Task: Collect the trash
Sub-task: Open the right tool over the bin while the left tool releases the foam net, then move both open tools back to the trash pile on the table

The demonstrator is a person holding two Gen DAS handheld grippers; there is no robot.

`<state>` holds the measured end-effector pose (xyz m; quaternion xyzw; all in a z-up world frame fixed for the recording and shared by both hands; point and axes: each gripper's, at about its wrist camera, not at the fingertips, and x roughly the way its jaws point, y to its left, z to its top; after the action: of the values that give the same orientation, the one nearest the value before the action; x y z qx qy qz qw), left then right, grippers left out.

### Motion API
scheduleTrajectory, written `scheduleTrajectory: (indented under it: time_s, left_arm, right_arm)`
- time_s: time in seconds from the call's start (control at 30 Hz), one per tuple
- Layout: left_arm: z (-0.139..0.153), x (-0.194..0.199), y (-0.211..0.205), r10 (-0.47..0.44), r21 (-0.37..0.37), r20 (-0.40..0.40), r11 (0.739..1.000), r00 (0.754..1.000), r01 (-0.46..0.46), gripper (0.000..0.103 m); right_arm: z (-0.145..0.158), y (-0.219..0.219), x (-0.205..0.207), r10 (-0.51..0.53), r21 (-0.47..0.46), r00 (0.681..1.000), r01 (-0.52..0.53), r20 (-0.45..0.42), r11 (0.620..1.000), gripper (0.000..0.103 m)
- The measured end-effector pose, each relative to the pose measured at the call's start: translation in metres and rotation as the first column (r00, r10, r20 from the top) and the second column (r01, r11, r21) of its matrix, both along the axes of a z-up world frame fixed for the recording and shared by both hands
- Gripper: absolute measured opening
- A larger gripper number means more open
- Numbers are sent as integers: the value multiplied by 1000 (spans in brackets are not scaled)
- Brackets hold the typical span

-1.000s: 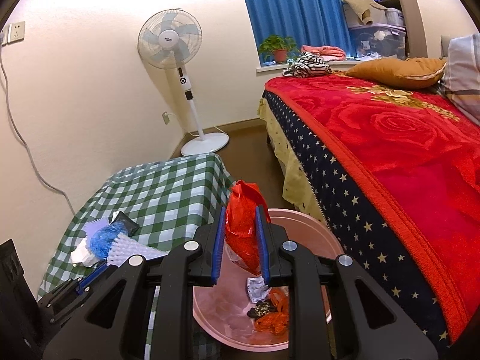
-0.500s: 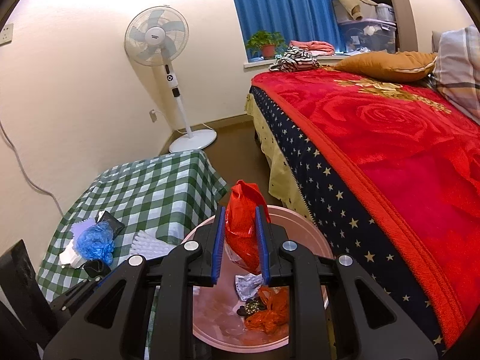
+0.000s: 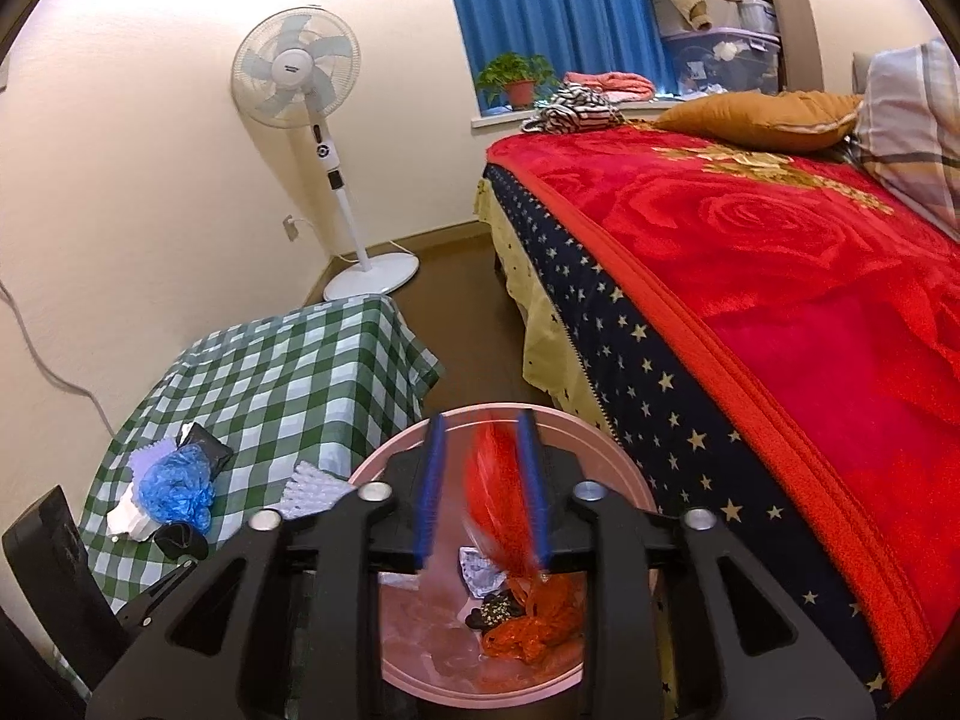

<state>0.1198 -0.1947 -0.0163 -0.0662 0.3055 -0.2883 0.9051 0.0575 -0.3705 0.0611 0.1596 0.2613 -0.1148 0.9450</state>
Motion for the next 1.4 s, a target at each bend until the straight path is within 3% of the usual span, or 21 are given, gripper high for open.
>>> scheduleTrajectory:
  time_s: [0.57,1.17,1.4]
  left_arm:
    - [18,-10,24,35,-7,36,999,999,-35,20]
    - [31,-13,107,205,-32,54,978,977,-204,20]
    - [25,-9,146,298,-16,48,955,953,-297,20]
  right_arm:
    - [2,11,-9,38,-13,999,-38,29,999,39]
    - [8,80,3,196,-74,979,-192,52,979,38]
    - [6,112,19,269,-72,962,-264,55,962,38]
